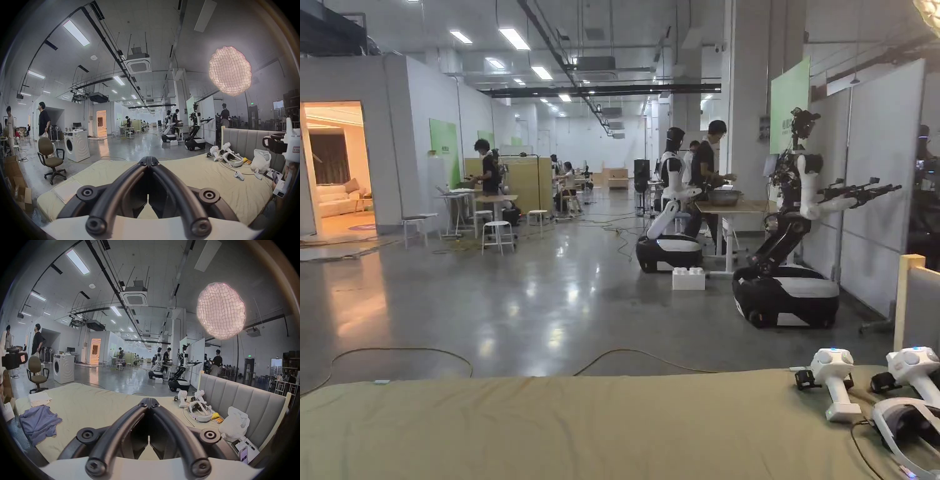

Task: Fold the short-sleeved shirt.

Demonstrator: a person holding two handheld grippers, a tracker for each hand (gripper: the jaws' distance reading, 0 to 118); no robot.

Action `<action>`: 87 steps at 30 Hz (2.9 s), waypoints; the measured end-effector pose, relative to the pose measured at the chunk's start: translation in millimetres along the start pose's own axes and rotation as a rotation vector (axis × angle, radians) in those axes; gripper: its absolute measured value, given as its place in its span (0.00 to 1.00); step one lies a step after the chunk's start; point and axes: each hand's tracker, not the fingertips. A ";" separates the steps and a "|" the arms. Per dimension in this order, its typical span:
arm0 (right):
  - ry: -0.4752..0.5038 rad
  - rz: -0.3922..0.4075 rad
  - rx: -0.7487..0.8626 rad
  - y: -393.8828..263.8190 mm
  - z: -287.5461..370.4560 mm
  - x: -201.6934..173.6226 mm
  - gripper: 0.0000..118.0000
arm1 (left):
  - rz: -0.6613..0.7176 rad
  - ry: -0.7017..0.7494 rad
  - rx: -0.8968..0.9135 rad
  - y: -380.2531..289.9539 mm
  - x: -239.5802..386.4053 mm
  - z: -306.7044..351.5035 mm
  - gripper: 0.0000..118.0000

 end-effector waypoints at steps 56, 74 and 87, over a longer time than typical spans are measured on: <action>0.017 -0.052 -0.118 -40.4 11.0 9.1 0.00 | 0.115 -0.138 -0.106 -45.2 -29.9 5.8 0.00; 0.113 -0.087 -0.291 -74.7 -11.6 -25.1 0.00 | 0.171 0.141 -0.767 -220.6 -215.7 -102.3 0.83; 0.131 0.049 -0.477 -108.0 -30.6 -64.8 0.00 | 0.183 0.295 -1.101 -348.5 -261.2 -167.0 0.69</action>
